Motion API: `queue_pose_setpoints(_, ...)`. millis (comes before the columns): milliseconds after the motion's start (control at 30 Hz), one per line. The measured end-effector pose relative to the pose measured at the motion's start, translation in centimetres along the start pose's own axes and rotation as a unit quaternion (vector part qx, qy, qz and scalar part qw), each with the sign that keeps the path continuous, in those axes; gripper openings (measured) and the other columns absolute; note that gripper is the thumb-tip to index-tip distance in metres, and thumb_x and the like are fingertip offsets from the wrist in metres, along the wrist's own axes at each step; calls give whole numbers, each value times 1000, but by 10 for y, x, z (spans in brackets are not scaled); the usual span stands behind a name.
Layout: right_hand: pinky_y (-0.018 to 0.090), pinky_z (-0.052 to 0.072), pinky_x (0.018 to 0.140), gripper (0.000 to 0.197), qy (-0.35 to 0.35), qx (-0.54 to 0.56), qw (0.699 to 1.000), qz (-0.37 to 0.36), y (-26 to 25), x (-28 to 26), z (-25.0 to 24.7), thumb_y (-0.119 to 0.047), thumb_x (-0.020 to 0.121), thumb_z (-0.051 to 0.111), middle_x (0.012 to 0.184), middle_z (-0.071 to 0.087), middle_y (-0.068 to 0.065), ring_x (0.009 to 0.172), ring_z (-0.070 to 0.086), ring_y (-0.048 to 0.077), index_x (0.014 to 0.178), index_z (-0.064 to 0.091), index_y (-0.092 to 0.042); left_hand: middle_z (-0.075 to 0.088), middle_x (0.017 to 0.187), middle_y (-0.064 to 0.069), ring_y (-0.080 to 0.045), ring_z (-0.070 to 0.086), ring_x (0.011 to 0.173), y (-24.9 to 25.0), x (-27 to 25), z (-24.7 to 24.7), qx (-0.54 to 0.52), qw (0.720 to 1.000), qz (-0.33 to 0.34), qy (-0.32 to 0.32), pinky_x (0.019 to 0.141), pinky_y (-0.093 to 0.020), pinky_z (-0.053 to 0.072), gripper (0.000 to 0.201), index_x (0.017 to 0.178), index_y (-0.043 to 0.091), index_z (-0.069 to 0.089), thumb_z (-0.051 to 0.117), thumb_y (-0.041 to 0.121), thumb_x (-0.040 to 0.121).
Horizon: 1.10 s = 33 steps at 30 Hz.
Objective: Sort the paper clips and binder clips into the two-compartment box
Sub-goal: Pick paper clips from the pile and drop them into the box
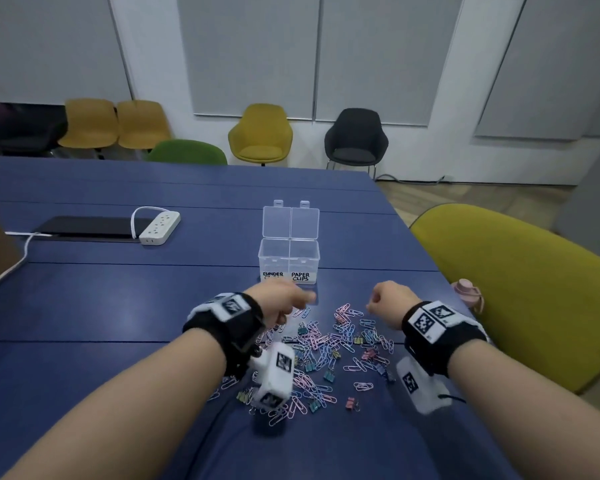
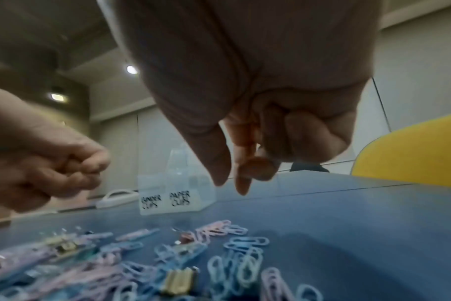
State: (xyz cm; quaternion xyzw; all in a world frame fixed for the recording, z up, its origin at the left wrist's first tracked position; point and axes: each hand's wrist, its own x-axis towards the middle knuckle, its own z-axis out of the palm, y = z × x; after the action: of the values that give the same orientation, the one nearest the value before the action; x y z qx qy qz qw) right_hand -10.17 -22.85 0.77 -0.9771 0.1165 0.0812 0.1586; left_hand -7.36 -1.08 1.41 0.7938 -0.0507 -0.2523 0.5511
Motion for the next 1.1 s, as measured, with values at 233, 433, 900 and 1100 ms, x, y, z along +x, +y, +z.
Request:
queue_pose_setpoints(233,26,38,53,42,-83,-98,990,65,5,7,16,-39,82,69,65,50,1,76,54,25,64,41,-13,60,122,-5,-24,57,111,-1,14,32,533,836,124,-31,93,-33,48,44,121,12,58,71,23,81)
queue_pose_setpoints(433,28,48,69,15,-79,-104,991,28,-10,7,29,-19,83,67,89,66,9,85,63,27,90,66,-6,65,117,-13,-31,61,106,-4,21,46,616,780,82,-73,86,-34,49,29,113,5,63,63,14,86)
queue_pose_setpoints(900,17,44,54,11,-13,243,970,-17,4,-14,17,-10,85,67,62,58,-5,59,53,11,75,66,-15,60,80,5,-11,52,66,-5,9,9,328,936,130,12,63,-23,47,8,82,21,61,62,23,89)
queue_pose_setpoints(1100,23,26,44,20,-102,637,763,49,6,-23,35,-2,94,49,65,44,5,50,31,12,76,56,-7,46,71,-1,-11,39,58,-30,-8,-11,-227,971,60,-38,54,-22,36,19,79,12,54,46,6,96)
